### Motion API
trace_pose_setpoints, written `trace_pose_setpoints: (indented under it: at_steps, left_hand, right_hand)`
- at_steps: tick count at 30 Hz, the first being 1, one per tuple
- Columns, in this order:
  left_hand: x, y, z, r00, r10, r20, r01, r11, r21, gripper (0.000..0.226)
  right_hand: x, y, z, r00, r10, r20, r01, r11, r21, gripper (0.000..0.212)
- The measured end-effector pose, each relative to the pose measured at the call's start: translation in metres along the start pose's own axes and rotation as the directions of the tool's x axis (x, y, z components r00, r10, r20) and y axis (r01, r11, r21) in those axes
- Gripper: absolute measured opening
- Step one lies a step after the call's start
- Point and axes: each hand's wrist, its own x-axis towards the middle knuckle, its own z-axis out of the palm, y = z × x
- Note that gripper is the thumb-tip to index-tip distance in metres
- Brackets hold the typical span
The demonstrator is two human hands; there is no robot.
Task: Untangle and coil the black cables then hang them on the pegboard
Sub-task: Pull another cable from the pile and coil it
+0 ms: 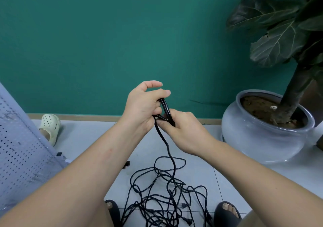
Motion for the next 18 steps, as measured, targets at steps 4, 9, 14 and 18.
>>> trace_pose_setpoints:
  at_steps: [4, 9, 14, 18]
  left_hand:
    - [-0.001, 0.000, 0.000, 0.999, 0.032, 0.001, -0.032, 0.999, 0.042, 0.026]
    - [0.001, 0.001, 0.001, 1.000, 0.007, -0.008, -0.007, 0.998, 0.058, 0.026]
    - [0.004, 0.002, 0.001, 0.999, -0.040, -0.020, 0.040, 0.999, -0.001, 0.025]
    - [0.007, 0.005, 0.002, 0.999, -0.010, -0.032, 0.010, 1.000, -0.018, 0.024]
  right_hand:
    - [0.000, 0.001, 0.000, 0.997, 0.028, 0.067, -0.036, 0.991, 0.129, 0.045]
    - [0.003, -0.003, 0.003, 0.985, 0.074, 0.158, -0.085, 0.994, 0.067, 0.034]
    - [0.009, 0.002, 0.010, 0.977, 0.102, 0.187, -0.101, 0.995, -0.014, 0.032]
    - [0.009, 0.000, 0.011, 0.979, 0.062, 0.197, -0.070, 0.997, 0.037, 0.029]
